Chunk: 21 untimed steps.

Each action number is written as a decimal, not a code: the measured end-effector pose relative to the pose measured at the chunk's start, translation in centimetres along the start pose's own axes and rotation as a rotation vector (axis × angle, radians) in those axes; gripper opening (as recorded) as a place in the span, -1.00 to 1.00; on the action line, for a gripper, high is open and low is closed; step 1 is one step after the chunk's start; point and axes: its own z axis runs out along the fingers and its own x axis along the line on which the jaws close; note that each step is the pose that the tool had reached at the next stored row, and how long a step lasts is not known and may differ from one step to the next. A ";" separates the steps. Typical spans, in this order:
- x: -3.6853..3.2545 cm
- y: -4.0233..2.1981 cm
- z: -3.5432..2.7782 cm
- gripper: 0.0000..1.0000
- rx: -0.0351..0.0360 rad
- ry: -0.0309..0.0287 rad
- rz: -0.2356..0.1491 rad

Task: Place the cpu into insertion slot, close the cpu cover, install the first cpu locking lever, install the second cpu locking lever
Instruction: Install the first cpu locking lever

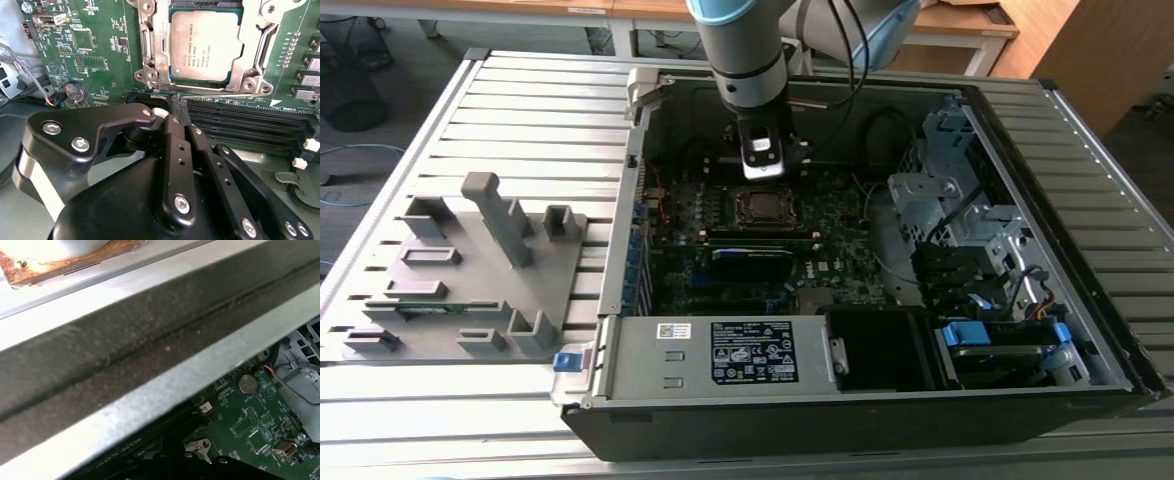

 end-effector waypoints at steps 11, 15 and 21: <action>-0.02 -0.15 0.22 -0.79 0.0065 -0.0065 -0.003; -0.02 -0.20 0.32 -0.79 0.0086 -0.0096 -0.004; -0.01 -0.29 0.52 -0.79 0.0077 -0.0113 -0.005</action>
